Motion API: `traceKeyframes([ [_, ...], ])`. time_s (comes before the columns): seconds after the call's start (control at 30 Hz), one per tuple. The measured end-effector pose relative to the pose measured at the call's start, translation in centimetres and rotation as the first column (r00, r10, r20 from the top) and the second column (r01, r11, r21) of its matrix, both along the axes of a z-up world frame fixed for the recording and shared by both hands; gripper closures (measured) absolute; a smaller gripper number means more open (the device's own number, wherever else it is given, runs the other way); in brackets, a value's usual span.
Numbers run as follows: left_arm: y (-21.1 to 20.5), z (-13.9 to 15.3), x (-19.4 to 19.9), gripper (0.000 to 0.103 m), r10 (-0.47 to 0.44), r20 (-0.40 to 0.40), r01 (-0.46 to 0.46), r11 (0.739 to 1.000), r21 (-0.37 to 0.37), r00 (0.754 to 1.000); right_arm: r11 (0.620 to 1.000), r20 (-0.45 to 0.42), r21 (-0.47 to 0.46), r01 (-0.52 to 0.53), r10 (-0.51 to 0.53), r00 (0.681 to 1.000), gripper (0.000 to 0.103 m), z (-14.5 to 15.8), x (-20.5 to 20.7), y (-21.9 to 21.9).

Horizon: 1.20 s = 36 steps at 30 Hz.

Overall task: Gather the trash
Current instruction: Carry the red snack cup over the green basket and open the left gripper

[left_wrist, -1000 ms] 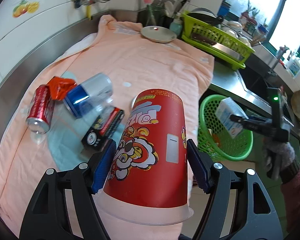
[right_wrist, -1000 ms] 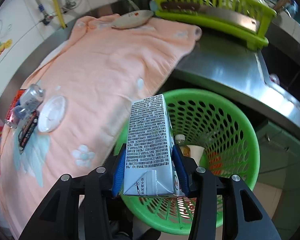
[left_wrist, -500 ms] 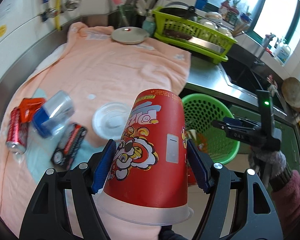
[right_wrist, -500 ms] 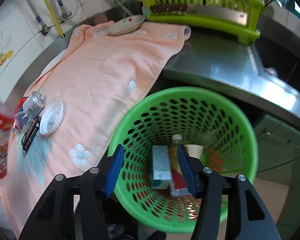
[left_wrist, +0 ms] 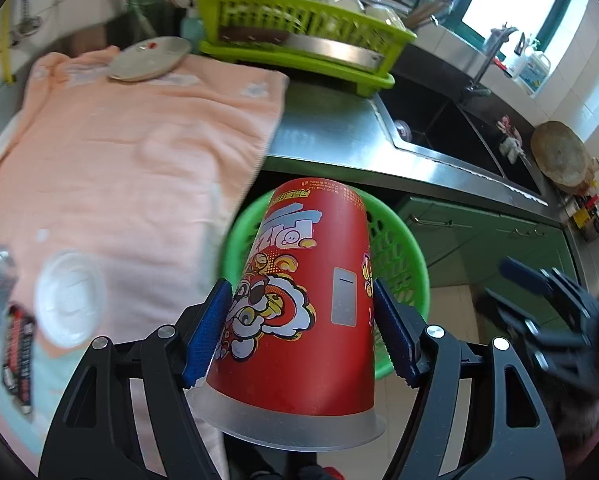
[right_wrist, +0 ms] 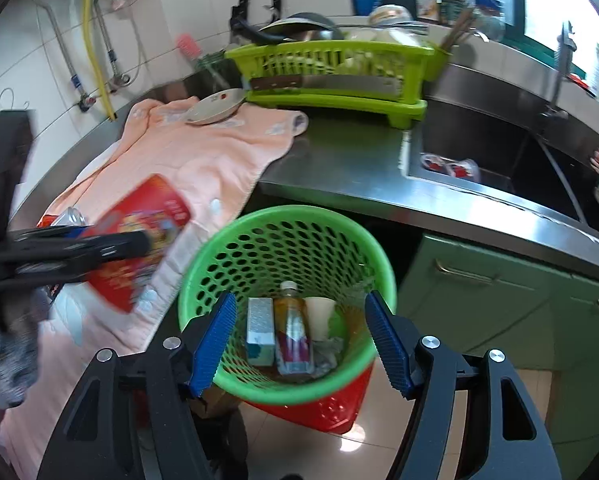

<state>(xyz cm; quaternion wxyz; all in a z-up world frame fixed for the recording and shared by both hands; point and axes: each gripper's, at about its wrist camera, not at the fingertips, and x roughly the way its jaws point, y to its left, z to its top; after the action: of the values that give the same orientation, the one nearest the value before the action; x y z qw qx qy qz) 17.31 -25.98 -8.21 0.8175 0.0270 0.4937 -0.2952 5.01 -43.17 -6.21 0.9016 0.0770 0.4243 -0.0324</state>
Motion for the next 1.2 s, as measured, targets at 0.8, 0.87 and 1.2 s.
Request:
traceKeyframes([
  [0.8,-11.8,-11.3,1.5,0.023,-0.030,-0.279,0.013,0.998,-0.063,0.960,0.991,-0.033,0.057,0.124,-0.122,0.992,0.038,-1.9,-6.5,-5.6],
  [0.87,-11.6,-11.0,1.3,0.022,-0.030,-0.271,0.010,0.997,-0.074,0.962,0.990,-0.033,0.062,0.124,-0.122,0.992,0.038,-1.9,-6.4,-5.6],
  [1.2,-5.4,-5.7,-0.1,0.022,0.000,-0.137,-0.011,0.997,-0.078,0.991,0.995,0.011,0.079,0.055,-0.057,0.998,0.038,-0.4,-4.7,-2.8],
])
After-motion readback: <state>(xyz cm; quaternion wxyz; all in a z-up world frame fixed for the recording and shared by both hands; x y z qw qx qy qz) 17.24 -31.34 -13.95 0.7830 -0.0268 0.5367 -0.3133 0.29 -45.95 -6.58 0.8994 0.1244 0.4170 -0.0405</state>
